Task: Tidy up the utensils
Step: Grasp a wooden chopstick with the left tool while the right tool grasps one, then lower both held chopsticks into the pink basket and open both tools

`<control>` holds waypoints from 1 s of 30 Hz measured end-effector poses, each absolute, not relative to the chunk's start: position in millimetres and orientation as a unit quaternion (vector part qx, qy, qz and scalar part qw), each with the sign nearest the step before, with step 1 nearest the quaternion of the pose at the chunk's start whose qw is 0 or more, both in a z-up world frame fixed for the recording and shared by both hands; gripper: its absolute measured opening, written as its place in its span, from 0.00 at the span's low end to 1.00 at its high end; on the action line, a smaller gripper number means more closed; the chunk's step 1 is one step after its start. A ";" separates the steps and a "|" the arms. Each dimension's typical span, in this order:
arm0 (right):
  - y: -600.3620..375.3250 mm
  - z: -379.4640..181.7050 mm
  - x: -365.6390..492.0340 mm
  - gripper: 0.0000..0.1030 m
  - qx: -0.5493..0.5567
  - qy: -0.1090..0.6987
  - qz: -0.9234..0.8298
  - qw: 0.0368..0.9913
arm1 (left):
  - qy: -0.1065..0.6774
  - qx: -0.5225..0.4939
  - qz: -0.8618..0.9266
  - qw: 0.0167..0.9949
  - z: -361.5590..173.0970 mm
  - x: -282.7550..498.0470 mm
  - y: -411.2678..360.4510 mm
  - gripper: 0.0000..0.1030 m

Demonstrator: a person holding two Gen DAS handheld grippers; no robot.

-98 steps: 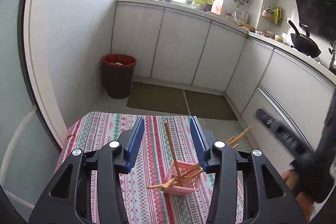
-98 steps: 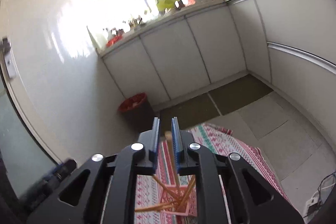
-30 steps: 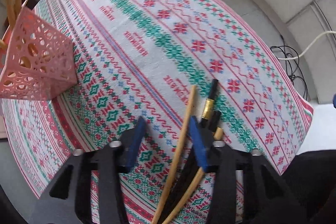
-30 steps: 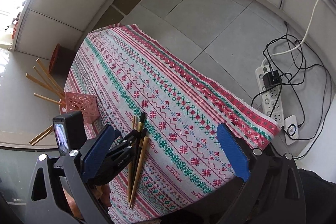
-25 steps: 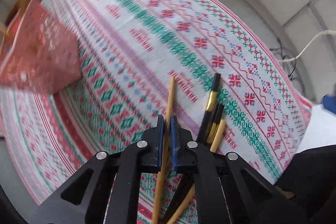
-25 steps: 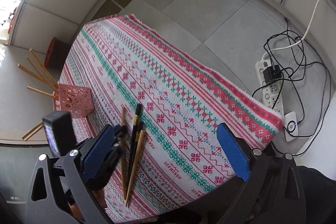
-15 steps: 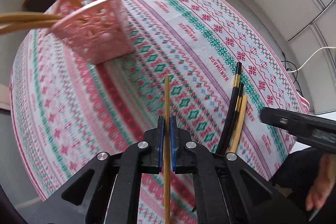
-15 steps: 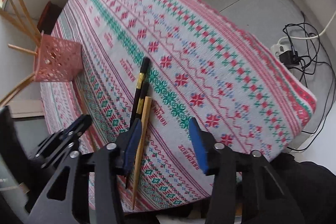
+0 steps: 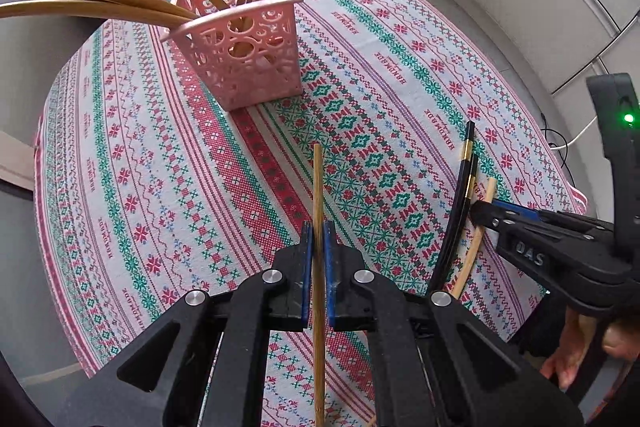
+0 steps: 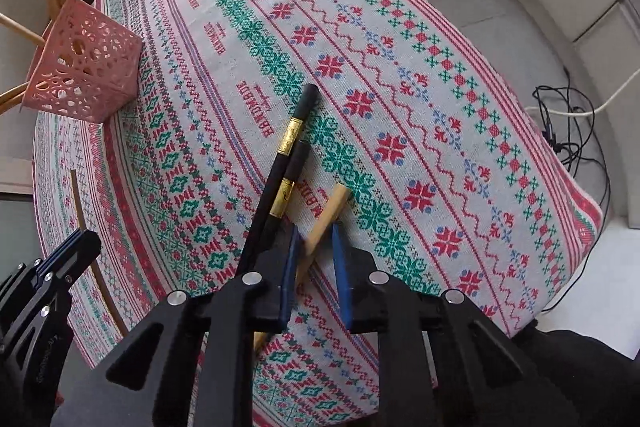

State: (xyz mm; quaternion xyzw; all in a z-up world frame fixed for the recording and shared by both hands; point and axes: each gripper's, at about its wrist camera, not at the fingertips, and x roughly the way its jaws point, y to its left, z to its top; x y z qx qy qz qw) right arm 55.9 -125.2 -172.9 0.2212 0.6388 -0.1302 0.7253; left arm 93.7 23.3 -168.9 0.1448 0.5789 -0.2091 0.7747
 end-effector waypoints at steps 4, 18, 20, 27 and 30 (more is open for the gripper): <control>-122.2 -173.6 56.2 0.12 0.234 0.624 -0.118 0.737 | 0.558 0.142 -0.213 0.789 -155.6 83.0 14.7 0.05; -158.0 -17.4 21.4 0.07 0.257 0.474 -0.005 0.842 | 0.409 0.070 -0.227 0.881 -26.3 37.0 70.4 0.05; -159.4 11.1 17.8 0.07 0.256 0.447 0.012 0.857 | 0.385 0.059 -0.226 0.893 -5.3 33.3 75.7 0.05; -156.2 107.6 28.8 0.07 0.243 0.349 0.045 0.904 | 0.320 0.018 -0.223 0.921 46.9 42.0 82.2 0.05; -157.7 134.3 37.9 0.07 0.247 0.317 0.049 0.915 | 0.302 0.004 -0.218 0.928 59.9 51.9 81.8 0.05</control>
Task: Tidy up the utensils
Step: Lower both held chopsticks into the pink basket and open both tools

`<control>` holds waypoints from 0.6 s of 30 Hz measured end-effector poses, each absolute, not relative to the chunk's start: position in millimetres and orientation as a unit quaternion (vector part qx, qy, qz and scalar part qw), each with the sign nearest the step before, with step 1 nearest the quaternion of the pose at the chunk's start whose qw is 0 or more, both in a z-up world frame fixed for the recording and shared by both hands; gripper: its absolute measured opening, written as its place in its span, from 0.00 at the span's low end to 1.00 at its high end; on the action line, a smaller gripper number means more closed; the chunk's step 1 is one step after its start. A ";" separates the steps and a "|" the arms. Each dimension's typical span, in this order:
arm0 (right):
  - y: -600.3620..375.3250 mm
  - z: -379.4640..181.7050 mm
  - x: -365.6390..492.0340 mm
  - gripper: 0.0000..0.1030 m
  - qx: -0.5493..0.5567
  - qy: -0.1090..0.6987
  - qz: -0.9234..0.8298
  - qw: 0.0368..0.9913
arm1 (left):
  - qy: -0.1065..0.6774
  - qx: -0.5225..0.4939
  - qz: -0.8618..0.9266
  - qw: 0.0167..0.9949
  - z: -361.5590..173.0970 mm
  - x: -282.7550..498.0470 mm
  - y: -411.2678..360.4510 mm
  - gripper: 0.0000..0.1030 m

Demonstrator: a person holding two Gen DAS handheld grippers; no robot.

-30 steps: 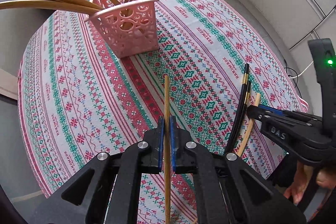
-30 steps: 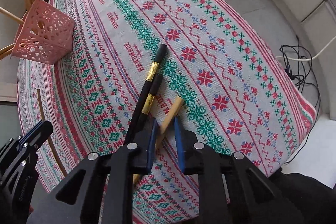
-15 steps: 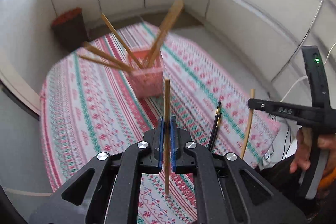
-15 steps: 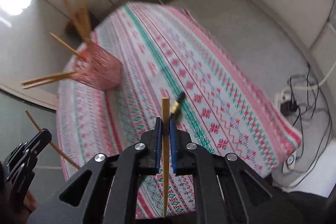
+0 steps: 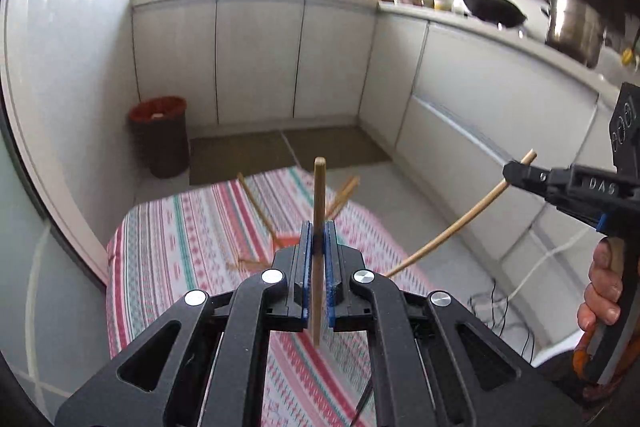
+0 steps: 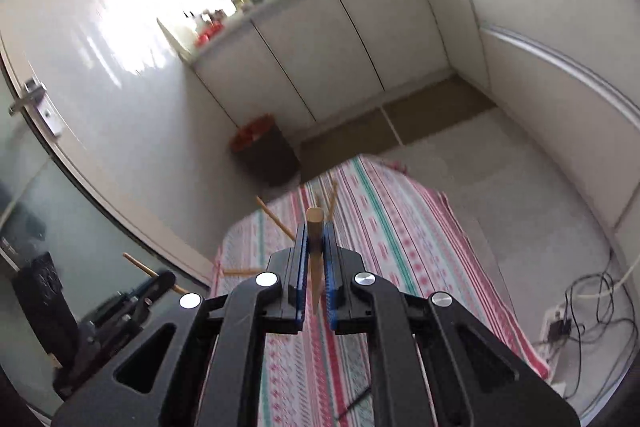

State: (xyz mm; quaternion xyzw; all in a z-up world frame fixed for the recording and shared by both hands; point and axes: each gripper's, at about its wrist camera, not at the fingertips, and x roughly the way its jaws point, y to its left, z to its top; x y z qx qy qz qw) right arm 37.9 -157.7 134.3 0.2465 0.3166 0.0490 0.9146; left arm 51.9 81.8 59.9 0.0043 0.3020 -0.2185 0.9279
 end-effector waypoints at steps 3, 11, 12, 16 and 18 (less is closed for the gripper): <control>-157.2 149.6 47.3 0.07 0.243 0.291 0.051 0.924 | 0.285 -0.001 -0.207 0.936 70.6 57.2 82.7 0.05; -164.2 142.4 82.0 0.07 0.257 0.293 0.051 0.920 | 0.238 -0.055 -0.165 0.956 85.7 83.8 81.3 0.04; -162.4 140.3 86.7 0.07 0.256 0.294 0.049 0.919 | 0.232 -0.058 -0.162 0.957 86.2 86.8 79.7 0.04; -157.8 129.1 102.8 0.07 0.248 0.299 0.035 0.921 | 0.213 -0.048 -0.127 0.968 67.0 110.7 61.9 0.05; -152.7 124.5 112.1 0.07 0.246 0.305 0.034 0.919 | 0.246 -0.051 -0.122 0.960 48.5 126.5 56.6 0.08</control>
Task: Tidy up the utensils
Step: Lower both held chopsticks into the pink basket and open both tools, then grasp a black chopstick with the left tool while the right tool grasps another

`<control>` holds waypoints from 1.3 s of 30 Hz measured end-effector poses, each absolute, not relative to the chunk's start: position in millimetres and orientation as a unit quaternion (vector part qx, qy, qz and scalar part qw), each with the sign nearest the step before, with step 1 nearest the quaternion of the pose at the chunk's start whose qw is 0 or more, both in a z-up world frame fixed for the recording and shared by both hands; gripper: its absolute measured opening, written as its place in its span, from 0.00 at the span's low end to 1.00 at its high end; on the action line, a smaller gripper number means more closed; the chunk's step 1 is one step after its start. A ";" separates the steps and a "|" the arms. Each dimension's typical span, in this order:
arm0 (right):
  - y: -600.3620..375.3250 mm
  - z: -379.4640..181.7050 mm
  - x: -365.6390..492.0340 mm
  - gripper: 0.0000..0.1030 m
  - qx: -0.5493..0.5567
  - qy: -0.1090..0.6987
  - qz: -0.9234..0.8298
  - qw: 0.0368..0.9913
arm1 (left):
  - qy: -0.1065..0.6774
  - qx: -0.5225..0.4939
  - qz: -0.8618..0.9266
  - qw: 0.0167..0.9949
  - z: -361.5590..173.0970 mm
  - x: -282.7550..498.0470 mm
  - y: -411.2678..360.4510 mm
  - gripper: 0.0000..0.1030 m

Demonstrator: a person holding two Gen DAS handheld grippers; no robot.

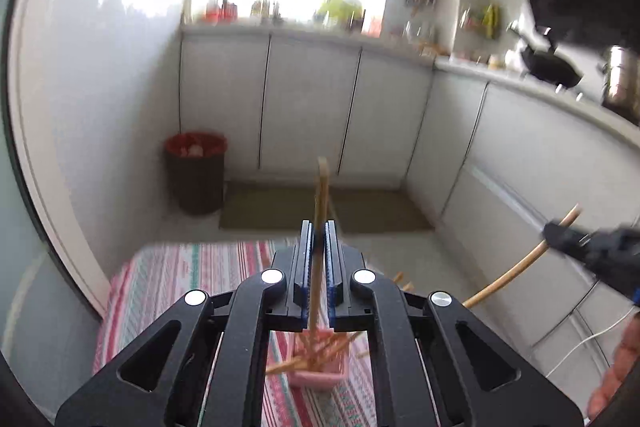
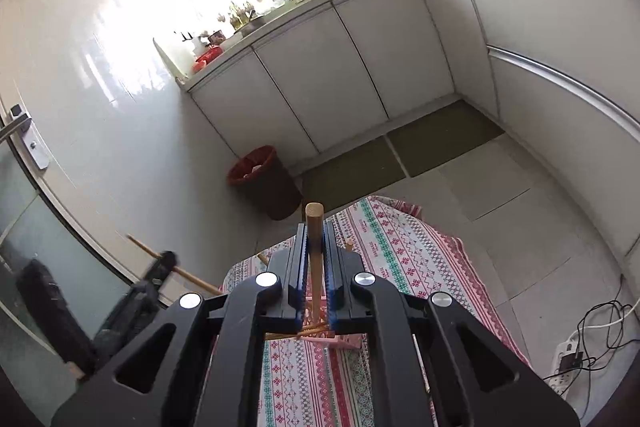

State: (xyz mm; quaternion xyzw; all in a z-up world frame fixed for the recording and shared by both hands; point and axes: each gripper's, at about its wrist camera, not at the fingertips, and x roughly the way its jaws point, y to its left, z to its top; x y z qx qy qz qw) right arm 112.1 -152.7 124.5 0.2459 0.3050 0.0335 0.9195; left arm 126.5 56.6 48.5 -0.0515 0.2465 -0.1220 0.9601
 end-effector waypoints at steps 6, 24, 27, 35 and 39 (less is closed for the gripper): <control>-138.6 109.8 127.2 0.07 0.232 0.320 0.029 0.918 | 0.249 -0.099 -0.103 0.958 46.5 130.4 85.3 0.36; -90.1 61.7 159.1 0.41 0.195 0.344 0.046 0.917 | 0.234 -0.102 -0.077 0.964 62.7 111.5 115.3 0.59; -90.3 65.0 151.1 0.48 0.179 0.339 0.031 0.923 | 0.237 -0.095 -0.084 0.963 62.5 109.3 111.5 0.59; -102.7 60.8 123.2 0.62 0.137 0.341 -0.010 0.930 | 0.249 -0.045 -0.087 0.964 51.7 98.1 87.3 0.70; -109.4 58.6 110.5 0.74 0.121 0.341 -0.029 0.932 | 0.263 -0.021 -0.084 0.961 42.1 95.8 77.7 0.75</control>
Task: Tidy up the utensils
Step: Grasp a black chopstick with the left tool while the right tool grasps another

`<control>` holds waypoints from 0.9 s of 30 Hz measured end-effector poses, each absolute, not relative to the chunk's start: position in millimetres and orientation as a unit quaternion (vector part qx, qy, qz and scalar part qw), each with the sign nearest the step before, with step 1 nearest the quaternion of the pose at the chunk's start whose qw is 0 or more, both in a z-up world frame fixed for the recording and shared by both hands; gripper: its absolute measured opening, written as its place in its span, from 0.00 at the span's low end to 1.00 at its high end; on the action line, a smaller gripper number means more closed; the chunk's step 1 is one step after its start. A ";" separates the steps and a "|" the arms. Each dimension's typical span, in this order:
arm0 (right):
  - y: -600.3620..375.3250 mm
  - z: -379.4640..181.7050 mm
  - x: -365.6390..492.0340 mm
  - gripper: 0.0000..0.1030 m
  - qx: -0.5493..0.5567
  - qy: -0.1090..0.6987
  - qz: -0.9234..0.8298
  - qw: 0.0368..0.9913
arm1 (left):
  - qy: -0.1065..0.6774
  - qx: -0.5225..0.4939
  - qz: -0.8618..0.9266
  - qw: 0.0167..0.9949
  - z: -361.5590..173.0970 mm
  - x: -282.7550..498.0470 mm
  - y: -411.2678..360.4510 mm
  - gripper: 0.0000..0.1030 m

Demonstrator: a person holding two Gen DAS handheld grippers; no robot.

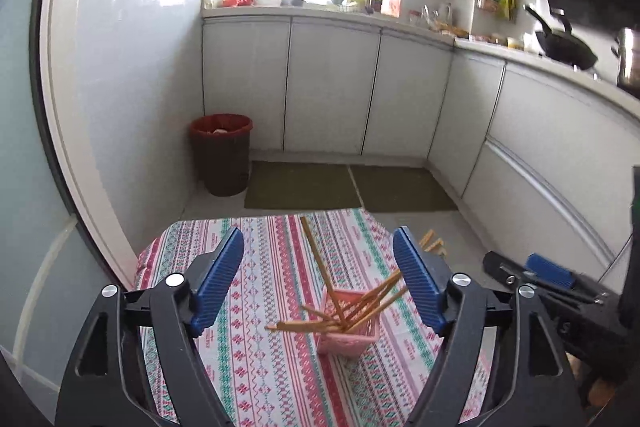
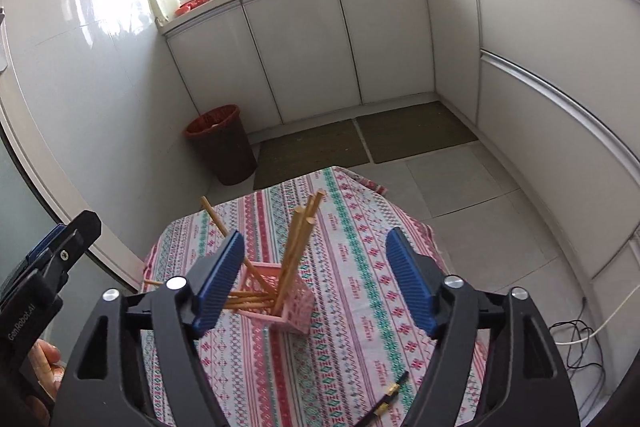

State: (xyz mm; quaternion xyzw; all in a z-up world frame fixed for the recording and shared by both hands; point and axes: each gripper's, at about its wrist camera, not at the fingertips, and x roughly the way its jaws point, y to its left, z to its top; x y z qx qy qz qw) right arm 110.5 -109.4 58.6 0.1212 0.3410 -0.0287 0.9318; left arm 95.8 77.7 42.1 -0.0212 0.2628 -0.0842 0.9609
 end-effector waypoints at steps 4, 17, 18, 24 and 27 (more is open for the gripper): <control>-113.4 55.9 99.1 0.82 0.082 0.333 -0.070 0.937 | 0.277 -0.002 -0.083 0.957 31.4 93.3 69.9 0.81; -190.3 0.4 51.2 0.91 0.099 0.395 -0.197 0.892 | 0.402 0.128 -0.140 0.896 -49.3 96.3 12.4 0.93; -204.1 -11.6 46.2 0.91 0.130 0.416 -0.201 0.877 | 0.421 0.139 -0.150 0.884 -61.4 98.3 5.3 0.93; -251.3 -74.5 28.6 0.91 0.290 0.516 -0.179 0.785 | 0.546 0.172 -0.210 0.793 -146.9 111.9 -49.1 0.93; -251.2 -91.6 27.3 0.91 0.320 0.538 -0.172 0.761 | 0.574 0.170 -0.222 0.769 -171.4 115.9 -66.6 0.93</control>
